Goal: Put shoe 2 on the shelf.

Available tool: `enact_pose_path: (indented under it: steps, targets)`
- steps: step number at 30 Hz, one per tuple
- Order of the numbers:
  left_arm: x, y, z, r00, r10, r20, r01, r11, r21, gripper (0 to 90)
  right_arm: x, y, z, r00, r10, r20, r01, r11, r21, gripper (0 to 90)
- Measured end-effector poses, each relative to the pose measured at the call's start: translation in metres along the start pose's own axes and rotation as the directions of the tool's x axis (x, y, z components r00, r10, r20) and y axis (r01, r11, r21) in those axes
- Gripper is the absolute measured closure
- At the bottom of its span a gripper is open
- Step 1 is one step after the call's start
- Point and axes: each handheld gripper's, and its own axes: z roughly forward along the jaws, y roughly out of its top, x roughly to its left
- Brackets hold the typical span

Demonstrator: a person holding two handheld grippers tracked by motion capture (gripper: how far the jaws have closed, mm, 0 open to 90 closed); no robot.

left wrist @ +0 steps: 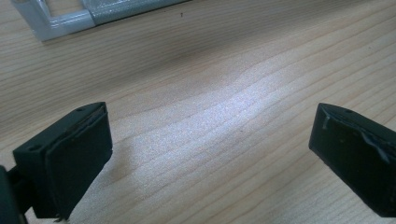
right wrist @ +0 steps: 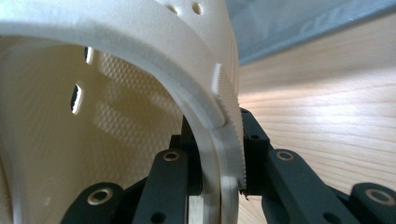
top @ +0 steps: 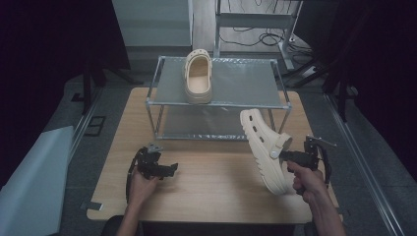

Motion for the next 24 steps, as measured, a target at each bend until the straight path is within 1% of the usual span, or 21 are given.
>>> enact_pose_path:
  steps: [1,3,4,5,6,7,10,11,13,14,20,22,23,24]
  targets:
    - [0.000,0.000,0.000,1.0000,0.003,0.000,-0.003,1.0000,-0.001,0.0,0.007,0.002,0.000,0.9997,0.008,-0.023,-0.008,1.000,-0.007,76.8]
    - [0.000,0.000,0.000,1.0000,0.003,0.000,-0.003,1.0000,-0.002,0.0,0.013,0.004,0.001,0.9992,0.010,-0.040,-0.011,1.000,-0.015,76.8]
    - [0.000,0.000,0.000,1.0000,0.003,0.000,-0.003,1.0000,-0.002,0.0,0.013,0.004,0.001,0.9992,0.010,-0.040,-0.011,1.000,-0.015,76.8]
    - [-0.001,0.000,0.000,1.0000,0.004,0.001,-0.004,1.0000,-0.002,0.0,0.021,0.006,0.001,0.9982,0.014,-0.058,-0.015,1.000,-0.016,76.8]
    - [-0.001,0.000,0.000,1.0000,0.004,0.001,-0.004,1.0000,-0.002,0.0,0.021,0.006,0.001,0.9982,0.014,-0.058,-0.015,1.000,-0.016,76.8]
    - [-0.001,0.000,0.000,1.0000,0.003,0.002,-0.003,1.0000,-0.001,0.0,0.027,0.007,0.002,0.9975,0.012,-0.070,-0.014,1.000,-0.024,76.8]
    - [-0.001,0.000,0.000,1.0000,0.004,0.002,-0.004,1.0000,-0.003,0.0,0.031,0.009,0.003,0.9966,0.019,-0.080,-0.022,0.999,-0.033,76.8]
    - [-0.001,0.000,0.000,1.0000,0.005,0.002,-0.005,1.0000,-0.004,0.0,0.036,0.013,0.004,0.9956,0.024,-0.090,-0.028,0.999,-0.042,76.8]
    - [-0.001,0.000,0.000,1.0000,0.005,0.004,-0.005,1.0000,-0.001,0.0,0.042,0.016,0.005,0.9945,0.040,-0.097,-0.044,0.998,-0.044,76.8]
    - [-0.001,0.000,0.000,1.0000,0.004,0.004,-0.004,1.0000,-0.001,0.0,0.043,0.018,0.007,0.9946,0.033,-0.098,-0.039,0.998,-0.054,76.8]
    - [-0.001,0.000,0.000,1.0000,0.006,0.003,-0.006,1.0000,-0.001,0.0,0.052,0.029,0.012,0.9945,0.039,-0.097,-0.045,0.997,-0.067,76.8]
    - [-0.001,0.000,0.000,1.0000,0.006,0.003,-0.006,1.0000,0.000,0.0,0.053,0.030,0.013,0.9943,0.040,-0.098,-0.047,0.996,-0.071,76.8]
    - [-0.001,0.000,0.000,1.0000,0.007,0.004,-0.007,1.0000,0.002,0.0,0.055,0.034,0.016,0.9926,0.051,-0.111,-0.059,0.995,-0.078,76.8]
    - [-0.001,0.000,0.000,1.0000,0.007,0.004,-0.007,1.0000,0.002,0.0,0.055,0.034,0.016,0.9926,0.051,-0.111,-0.059,0.995,-0.078,76.8]
